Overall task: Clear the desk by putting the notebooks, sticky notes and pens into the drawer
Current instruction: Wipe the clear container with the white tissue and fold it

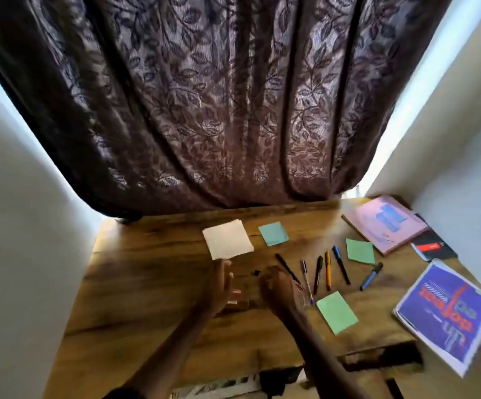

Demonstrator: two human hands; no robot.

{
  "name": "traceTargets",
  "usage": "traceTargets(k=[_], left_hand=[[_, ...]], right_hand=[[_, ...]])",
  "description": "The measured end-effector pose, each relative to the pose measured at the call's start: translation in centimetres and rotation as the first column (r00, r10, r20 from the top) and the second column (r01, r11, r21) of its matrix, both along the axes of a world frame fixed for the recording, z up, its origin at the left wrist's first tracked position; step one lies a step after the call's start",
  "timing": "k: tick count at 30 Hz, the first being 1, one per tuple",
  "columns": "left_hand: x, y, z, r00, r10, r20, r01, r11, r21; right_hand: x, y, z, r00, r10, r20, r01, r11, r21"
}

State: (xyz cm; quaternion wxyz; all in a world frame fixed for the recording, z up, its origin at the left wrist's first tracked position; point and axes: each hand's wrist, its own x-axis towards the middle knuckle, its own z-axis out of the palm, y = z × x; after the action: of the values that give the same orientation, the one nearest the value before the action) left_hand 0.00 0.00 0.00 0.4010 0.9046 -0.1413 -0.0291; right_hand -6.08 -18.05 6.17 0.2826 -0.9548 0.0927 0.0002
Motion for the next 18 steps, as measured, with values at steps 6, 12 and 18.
traceTargets(k=[6,12,18], left_hand=[[-1.1,2.0,-1.8,0.993,0.07,-0.098,-0.071,0.997,-0.001],[0.2,2.1,-1.7,0.989,0.106,-0.106,-0.1,0.993,0.068],[1.6,2.1,-2.7,0.967,0.22,-0.126,-0.182,0.949,0.258]], right_hand=[[1.3,1.5,-4.6,0.997,-0.071,-0.008,0.072,0.986,0.149],[3.3,2.7,-4.7,0.998,-0.008,-0.064,0.017,0.99,0.137],[5.5,1.6,-4.5,0.979,0.127,-0.158,-0.092,0.973,0.214]])
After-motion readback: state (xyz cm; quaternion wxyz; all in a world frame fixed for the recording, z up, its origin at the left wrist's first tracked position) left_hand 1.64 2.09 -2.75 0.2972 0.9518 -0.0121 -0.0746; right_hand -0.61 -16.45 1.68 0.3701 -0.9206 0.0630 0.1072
